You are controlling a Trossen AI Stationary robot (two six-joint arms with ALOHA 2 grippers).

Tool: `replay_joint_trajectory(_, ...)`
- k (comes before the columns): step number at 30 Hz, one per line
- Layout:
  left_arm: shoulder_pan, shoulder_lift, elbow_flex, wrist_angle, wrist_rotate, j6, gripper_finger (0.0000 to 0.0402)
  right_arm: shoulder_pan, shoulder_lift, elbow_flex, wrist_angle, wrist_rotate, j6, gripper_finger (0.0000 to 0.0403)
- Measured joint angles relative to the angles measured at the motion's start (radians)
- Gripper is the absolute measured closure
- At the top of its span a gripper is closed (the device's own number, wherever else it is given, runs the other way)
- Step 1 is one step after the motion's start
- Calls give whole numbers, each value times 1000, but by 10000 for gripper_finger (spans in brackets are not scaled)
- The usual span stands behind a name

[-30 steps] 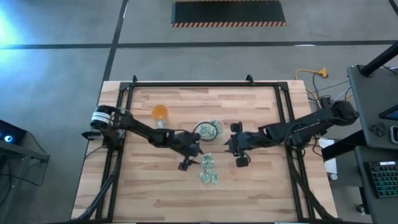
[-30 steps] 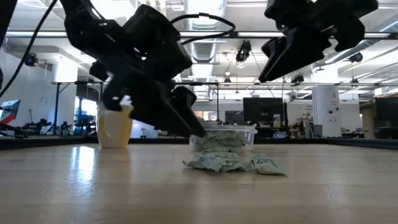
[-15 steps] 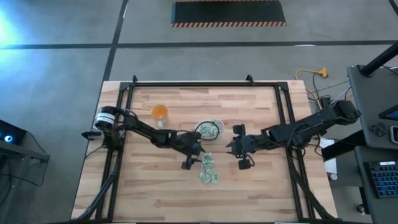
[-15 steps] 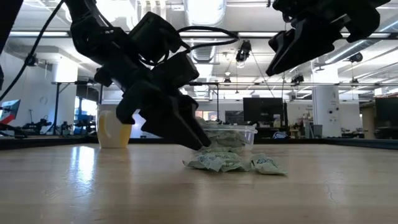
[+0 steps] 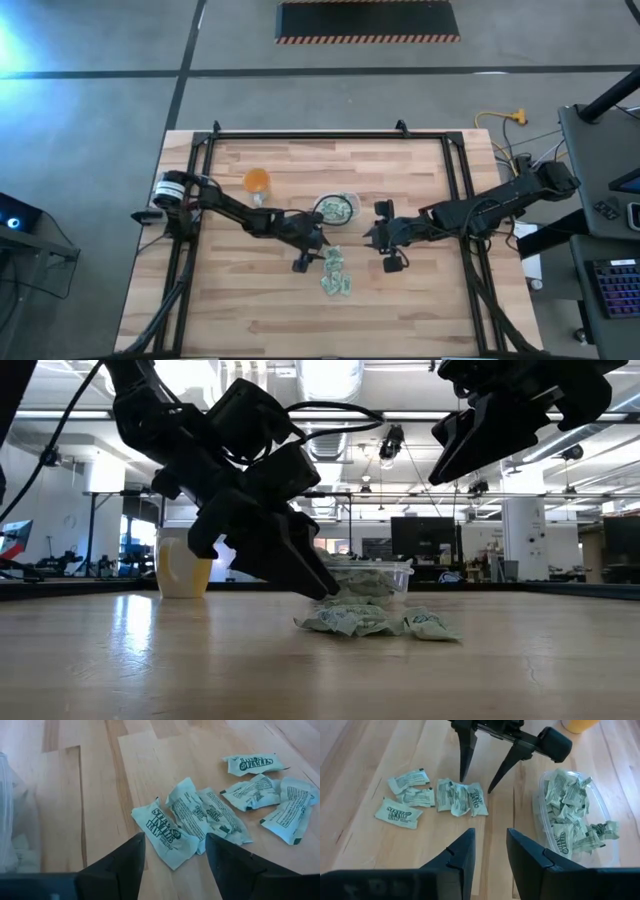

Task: Pick and place Stevia / Truvia into bins
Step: Put the stevia packet into the transparent bin

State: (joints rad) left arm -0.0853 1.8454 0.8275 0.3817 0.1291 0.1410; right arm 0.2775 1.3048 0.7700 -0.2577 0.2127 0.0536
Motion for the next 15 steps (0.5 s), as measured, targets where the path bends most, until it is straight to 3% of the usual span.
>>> replay_joint_trajectory(15,0,71,51,-6,3,-4,213,2,0,-2,-2,-3,10,305)
